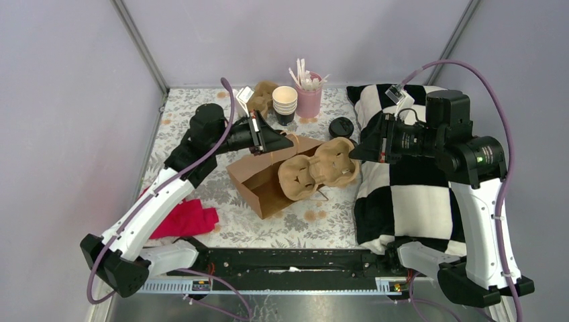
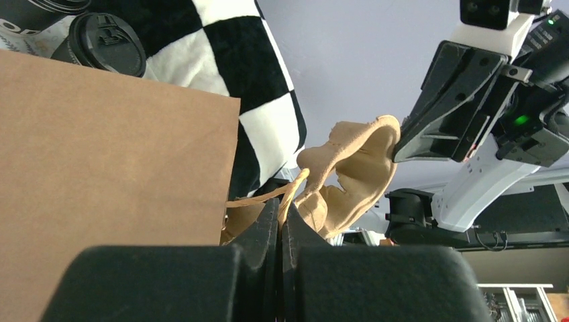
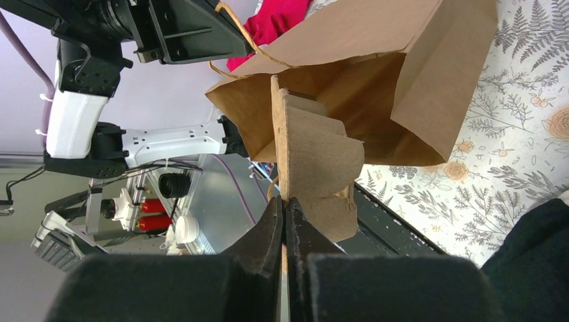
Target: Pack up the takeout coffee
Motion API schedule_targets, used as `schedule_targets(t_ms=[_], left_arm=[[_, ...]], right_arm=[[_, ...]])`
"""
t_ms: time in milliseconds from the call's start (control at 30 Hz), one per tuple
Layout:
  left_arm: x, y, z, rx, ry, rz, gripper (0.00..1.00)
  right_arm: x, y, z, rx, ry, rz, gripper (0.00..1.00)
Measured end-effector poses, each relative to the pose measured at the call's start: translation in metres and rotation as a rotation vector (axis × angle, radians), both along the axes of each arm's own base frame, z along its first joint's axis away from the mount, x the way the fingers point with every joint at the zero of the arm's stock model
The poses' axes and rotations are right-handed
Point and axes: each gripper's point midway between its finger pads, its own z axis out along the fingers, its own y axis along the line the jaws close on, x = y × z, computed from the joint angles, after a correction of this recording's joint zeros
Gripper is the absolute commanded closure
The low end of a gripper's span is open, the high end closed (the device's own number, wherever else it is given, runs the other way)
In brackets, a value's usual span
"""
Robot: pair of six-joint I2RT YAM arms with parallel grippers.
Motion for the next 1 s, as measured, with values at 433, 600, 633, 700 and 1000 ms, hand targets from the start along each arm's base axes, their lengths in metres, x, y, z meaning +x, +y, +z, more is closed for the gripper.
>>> schedule_targets(t_ms=[433,600,633,700,1000], left_arm=[[0.0,-0.007,0.008,-0.089,0.027,0.029,1.0],[-0.002,-0.012,0.017,-0.138,0.037,0.036,1.0],[-0.003,-0.013,0.019,-0.144,0.039,0.035,1.0],[-0.004,-0.015,0.022,-0.156,0.043,0.036,1.0],[-0.009,-0.027,0.025,-0.179,0.061,0.033,1.0]], right_arm=[[-0.002,-0.004,0.008,0.014,-0.162,-0.02,1.0],[0.003,-0.002,0.0,-0.01,-0.195,-0.013,1.0],[0.004,0.002,-0.002,-0.022,-0.203,0.002,1.0],[0.003,0.014,-0.007,-0.05,-0.22,0.053,1.0],[-0.008,0.061,-0.041,-0.135,-0.188,0.219,1.0]])
